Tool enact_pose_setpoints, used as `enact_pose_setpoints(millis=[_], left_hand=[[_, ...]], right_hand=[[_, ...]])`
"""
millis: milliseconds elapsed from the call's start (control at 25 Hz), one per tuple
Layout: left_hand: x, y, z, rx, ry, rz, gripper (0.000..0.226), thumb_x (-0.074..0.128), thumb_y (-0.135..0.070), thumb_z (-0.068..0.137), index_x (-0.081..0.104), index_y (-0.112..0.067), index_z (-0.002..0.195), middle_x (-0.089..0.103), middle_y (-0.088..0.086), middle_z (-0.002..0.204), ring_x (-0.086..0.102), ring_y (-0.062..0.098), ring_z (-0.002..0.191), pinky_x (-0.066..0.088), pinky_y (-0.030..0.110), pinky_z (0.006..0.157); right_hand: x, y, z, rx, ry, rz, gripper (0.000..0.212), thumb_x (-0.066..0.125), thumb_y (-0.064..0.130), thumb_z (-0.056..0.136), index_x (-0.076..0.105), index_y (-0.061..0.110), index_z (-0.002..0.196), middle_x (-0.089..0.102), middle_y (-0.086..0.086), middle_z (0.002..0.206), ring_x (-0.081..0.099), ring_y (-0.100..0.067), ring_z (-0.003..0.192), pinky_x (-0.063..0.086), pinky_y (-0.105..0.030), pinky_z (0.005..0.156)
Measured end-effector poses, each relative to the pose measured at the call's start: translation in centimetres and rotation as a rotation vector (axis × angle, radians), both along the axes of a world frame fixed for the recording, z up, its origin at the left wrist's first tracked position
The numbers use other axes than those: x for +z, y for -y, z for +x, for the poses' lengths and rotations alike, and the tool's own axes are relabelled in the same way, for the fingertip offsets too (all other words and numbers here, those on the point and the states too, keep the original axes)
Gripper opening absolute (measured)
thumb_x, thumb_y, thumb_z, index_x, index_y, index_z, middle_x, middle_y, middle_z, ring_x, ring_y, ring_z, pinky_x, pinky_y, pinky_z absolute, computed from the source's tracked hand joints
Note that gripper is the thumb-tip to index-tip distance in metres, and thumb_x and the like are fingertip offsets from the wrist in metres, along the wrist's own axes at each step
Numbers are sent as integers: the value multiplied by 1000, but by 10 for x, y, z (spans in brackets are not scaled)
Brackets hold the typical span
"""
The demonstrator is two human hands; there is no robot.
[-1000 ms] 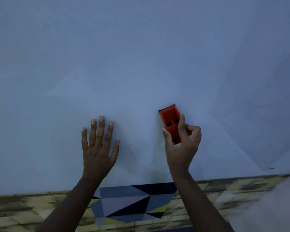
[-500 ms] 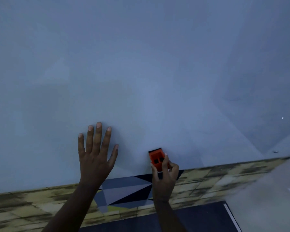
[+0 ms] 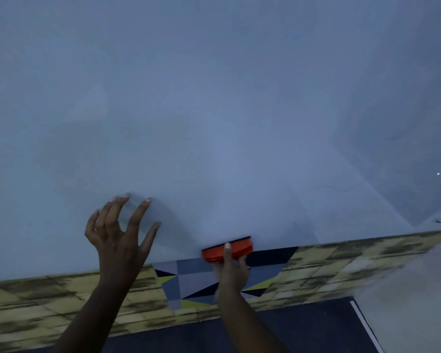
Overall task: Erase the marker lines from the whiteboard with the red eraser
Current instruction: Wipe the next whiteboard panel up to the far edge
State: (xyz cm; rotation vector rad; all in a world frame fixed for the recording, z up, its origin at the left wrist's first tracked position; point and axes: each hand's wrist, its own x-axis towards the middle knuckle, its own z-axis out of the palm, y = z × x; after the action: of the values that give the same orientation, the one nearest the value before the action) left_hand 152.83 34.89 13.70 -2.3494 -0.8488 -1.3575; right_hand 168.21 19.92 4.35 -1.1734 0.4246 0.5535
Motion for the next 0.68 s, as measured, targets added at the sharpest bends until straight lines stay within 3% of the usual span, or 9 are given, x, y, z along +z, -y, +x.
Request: enact_pose_setpoints(millis=[80,200,280,400,480,560,680], left_hand=[[1,-3,-9,-3,3,-34,52,76,-37,96,64,-14,141,38,18,154,36,36,145,30,61,113],[4,-1,-11,-9,14,-88,48,73,-32,97,64,-13,139,39,18,153,38,39,143,32,61,110],[6,5,-5,-11,33,-104,43,70,-26,98,64,-13,139,41,19,151,41,41,141,35,61,107],[12,21,20,-62,8,-46,40,68,-21,101,66,-14,140,47,19,149,45,39,139,36,60,109],[22,36,46,-109,4,-8,40,68,-21,101,67,-15,141,50,17,147,45,36,140,34,57,111],[33,53,74,-141,8,15,41,68,-22,101,68,-16,141,51,15,148,44,34,140,34,56,112],[49,78,119,-205,16,65,42,69,-23,101,68,-17,142,50,12,150,44,31,140,36,57,109]], right_hand=[[10,-29,-38,112,-162,57,69,85,38,71,65,-2,123,71,-25,115,73,-40,96,63,-37,60],[19,-54,-63,163,-287,171,53,83,22,82,61,-12,116,69,-32,109,73,-41,86,63,-43,58],[26,-47,-60,180,-269,198,51,80,23,86,61,-14,117,71,-29,100,73,-36,74,64,-44,62],[52,-15,-28,101,-136,125,59,77,45,82,66,-3,114,75,-24,101,76,-36,84,62,-33,59],[80,11,12,-38,29,91,63,72,53,83,66,5,124,73,-20,112,74,-31,92,59,-27,57],[104,29,46,-164,137,135,61,68,47,93,55,18,145,66,-11,128,69,-27,108,59,-22,60],[116,50,87,-218,158,82,69,63,47,98,38,23,157,57,-3,134,63,-29,117,62,-36,83]])
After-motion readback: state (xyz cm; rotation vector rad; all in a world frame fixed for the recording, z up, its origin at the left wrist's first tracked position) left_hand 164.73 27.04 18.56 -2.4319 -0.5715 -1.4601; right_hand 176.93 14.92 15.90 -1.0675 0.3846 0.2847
